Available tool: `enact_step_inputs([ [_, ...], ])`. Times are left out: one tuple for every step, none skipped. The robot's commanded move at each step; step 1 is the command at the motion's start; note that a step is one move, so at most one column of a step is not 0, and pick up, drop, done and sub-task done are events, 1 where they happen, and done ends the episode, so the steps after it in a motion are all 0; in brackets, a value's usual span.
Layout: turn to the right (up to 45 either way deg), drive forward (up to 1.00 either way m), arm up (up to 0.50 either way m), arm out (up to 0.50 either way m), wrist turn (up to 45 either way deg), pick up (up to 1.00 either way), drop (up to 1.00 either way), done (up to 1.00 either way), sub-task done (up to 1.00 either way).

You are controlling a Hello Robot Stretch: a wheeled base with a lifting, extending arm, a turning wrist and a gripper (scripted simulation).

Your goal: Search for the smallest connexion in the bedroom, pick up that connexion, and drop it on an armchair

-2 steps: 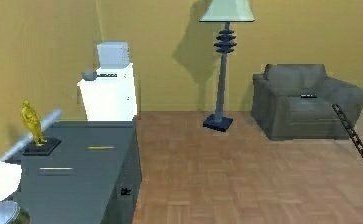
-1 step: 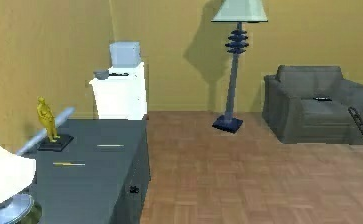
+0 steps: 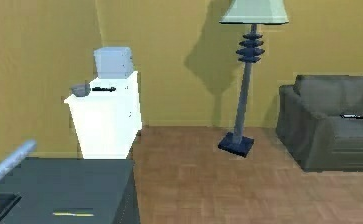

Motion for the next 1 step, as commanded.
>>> enact_step_inputs([
  [45.0,0.0,0.0,0.0,0.0,0.0,0.0,0.0,0.0],
])
